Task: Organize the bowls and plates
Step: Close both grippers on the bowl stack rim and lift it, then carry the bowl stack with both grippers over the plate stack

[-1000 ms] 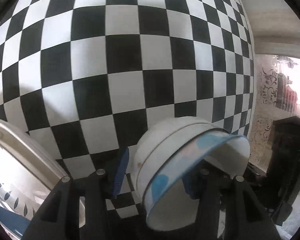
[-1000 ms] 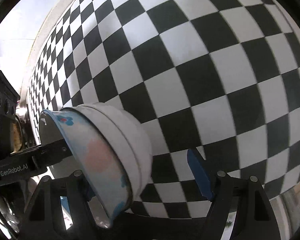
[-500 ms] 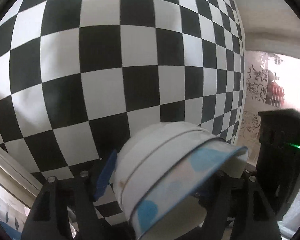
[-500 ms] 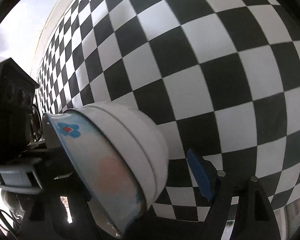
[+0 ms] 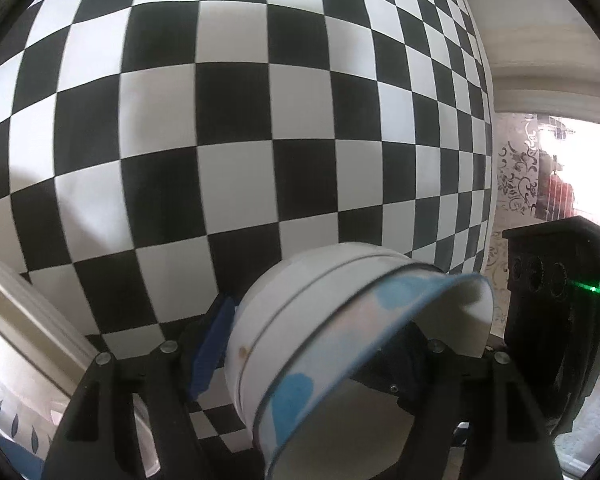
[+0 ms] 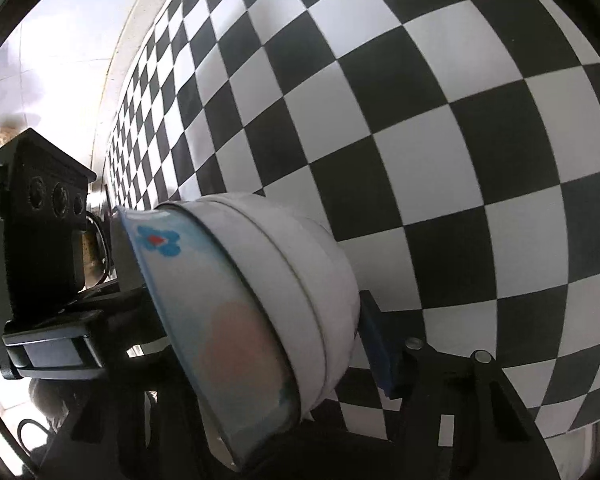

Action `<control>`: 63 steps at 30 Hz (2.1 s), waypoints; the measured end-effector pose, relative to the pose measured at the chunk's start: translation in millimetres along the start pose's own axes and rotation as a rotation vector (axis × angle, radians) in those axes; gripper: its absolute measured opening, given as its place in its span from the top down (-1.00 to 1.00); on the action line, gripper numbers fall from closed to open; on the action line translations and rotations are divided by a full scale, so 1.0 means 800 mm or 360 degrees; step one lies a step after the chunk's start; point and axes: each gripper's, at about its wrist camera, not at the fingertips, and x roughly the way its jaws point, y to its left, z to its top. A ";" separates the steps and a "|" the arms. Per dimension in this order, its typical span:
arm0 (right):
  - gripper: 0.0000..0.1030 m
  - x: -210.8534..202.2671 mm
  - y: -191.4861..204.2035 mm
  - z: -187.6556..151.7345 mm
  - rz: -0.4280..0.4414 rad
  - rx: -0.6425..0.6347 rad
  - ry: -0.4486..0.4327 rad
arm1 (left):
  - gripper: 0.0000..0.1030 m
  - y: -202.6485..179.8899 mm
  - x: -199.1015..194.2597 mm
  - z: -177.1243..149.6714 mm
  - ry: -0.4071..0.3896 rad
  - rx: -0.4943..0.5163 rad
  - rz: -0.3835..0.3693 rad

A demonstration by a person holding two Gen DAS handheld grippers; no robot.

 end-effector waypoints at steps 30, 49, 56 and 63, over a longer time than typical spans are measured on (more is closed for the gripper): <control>-0.09 0.012 0.189 -0.011 0.0023 -0.0385 0.0014 | -0.31 0.096 -0.166 -0.058 -0.0309 -0.0118 0.0006; -0.08 0.134 0.255 -0.053 -0.0052 -0.0466 0.0255 | -0.30 0.229 -0.170 -0.096 -0.0294 -0.0390 0.0028; -0.08 0.155 0.261 -0.044 -0.0102 -0.0448 0.0273 | -0.30 0.244 -0.164 -0.091 -0.0264 -0.0403 0.0015; -0.06 0.152 0.259 -0.038 -0.0114 -0.0431 0.0280 | -0.30 0.248 -0.165 -0.090 -0.0257 -0.0397 0.0005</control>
